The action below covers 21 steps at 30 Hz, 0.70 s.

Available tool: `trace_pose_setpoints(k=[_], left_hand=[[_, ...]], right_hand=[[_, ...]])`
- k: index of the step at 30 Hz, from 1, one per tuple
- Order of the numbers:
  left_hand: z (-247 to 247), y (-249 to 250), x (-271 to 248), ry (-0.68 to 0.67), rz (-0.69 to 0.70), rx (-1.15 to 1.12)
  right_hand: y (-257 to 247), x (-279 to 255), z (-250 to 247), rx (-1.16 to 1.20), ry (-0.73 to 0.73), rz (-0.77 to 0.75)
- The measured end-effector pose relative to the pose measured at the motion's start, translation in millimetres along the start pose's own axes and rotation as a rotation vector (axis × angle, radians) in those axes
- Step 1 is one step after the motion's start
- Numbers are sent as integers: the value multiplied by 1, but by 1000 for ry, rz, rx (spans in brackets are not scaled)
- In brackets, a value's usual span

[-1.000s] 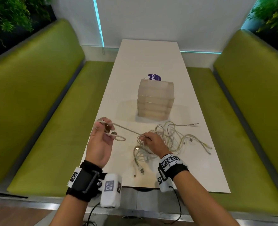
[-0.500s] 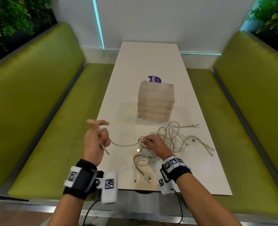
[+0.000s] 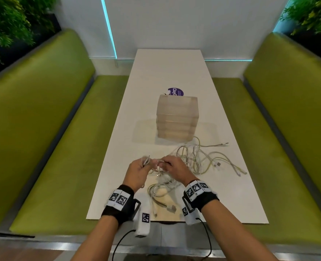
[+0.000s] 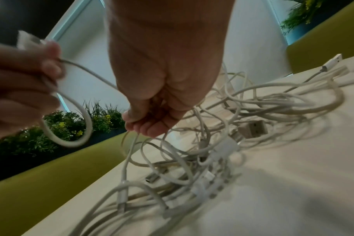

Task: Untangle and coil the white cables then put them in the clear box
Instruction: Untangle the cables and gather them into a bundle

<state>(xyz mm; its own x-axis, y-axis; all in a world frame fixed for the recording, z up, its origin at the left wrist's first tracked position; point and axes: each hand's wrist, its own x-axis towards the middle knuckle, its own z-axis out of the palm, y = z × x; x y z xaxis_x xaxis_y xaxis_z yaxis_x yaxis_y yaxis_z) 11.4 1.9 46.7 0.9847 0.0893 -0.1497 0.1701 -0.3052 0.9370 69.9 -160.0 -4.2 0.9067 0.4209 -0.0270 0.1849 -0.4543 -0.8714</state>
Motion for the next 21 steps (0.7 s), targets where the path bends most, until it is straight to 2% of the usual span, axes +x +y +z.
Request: trace_pose_setpoints(k=[2,7,9,11,15,17,19,21], left_hand=[[-7,5,-6,35,15,-139],[-30,10,-22,243,104,-515],[-33,9,-23,319,91,-548],[-25,3,-17,343,50,-424],[4,-11,3,95,15,9],[18,-15,10,20,65,184],[28,-16,14,30,107,182],[32,-16,17,58,100,83]], right_hand=[[4,2,3,-15,13,10],[9,6,2,-28,41,23],[8,5,2,-42,38,16],[9,5,4,-59,32,3],[8,1,5,-66,24,-64],[6,-2,4,-83,19,-111],[2,-3,2,-81,26,-108],[0,-4,-1,-50,52,-72]])
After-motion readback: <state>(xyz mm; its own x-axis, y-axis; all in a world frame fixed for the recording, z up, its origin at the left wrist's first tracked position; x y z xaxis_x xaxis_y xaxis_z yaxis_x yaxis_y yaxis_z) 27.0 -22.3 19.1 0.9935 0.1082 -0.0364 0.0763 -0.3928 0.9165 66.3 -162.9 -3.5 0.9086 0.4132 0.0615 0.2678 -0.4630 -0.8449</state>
